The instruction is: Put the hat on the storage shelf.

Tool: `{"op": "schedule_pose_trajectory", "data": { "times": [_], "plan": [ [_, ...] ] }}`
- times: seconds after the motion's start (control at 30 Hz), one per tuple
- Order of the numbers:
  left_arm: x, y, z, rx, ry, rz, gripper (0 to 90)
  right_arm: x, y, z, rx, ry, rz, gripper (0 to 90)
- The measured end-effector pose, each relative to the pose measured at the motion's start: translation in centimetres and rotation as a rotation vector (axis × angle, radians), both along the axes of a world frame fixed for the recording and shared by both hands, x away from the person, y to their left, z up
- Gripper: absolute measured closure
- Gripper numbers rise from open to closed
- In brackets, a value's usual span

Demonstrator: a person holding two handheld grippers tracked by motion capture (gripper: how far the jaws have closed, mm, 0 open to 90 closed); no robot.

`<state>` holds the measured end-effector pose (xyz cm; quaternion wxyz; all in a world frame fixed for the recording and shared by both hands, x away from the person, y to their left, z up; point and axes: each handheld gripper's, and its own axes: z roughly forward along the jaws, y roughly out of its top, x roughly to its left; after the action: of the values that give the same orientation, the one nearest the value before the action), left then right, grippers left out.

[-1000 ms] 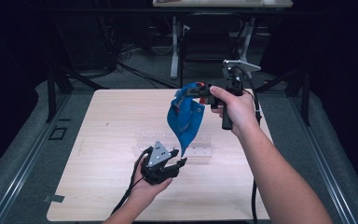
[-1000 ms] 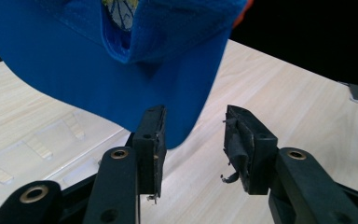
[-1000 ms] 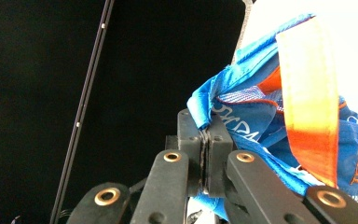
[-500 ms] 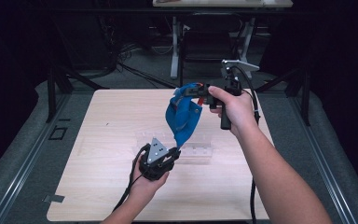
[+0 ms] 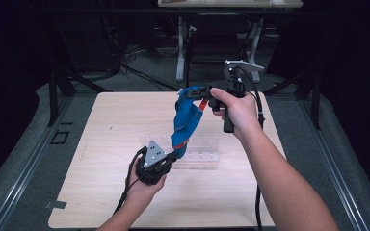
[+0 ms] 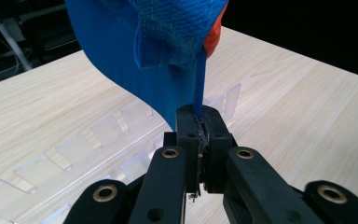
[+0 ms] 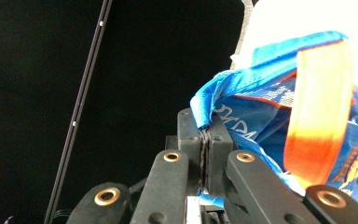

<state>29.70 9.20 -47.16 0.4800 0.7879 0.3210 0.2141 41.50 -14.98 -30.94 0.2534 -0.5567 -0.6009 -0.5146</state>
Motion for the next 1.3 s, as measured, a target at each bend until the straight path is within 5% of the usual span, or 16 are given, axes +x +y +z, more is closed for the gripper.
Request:
{"op": "schedule_pose_trajectory", "data": {
  "times": [0.47,1.3],
  "plan": [
    [0.4,1.4,0.0,0.026,0.014,0.017,88.8,0.2,0.5,-0.7,-0.012,0.001,0.01,88.5],
    [1.1,2.0,-2.5,-0.001,0.046,0.009,88.8,0.9,2.1,-2.8,-0.047,0.017,0.013,88.5]
  ]
}}
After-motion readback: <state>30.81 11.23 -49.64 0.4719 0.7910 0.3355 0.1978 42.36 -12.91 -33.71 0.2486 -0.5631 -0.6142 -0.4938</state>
